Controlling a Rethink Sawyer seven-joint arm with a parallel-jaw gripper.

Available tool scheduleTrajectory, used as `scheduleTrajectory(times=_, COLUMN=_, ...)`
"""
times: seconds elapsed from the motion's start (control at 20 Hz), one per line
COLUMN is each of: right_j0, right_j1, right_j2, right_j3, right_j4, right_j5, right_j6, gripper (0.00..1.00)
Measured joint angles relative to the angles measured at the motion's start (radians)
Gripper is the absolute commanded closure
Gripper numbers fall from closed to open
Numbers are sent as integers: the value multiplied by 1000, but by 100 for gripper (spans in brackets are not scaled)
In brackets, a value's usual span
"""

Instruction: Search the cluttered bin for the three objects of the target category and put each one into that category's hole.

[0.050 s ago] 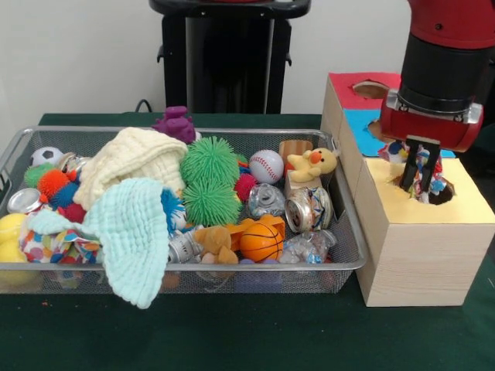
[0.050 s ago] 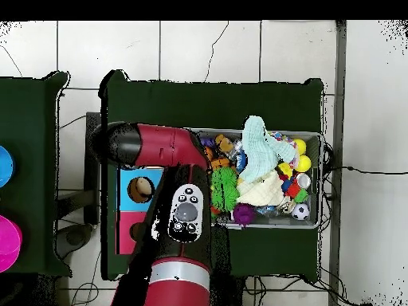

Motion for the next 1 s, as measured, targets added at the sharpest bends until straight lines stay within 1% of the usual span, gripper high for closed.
scheduleTrajectory(times=0.45, right_j0=-1, right_j1=-21, right_j2=-24, right_j3=-10, right_j4=-4, right_j5=0, right_j6=0, gripper=100)
scheduleTrajectory(times=1.0, right_j0=-22, right_j1=-26, right_j2=-25, right_j3=-62, right_j4=-2, right_j5=0, right_j6=0, gripper=100)
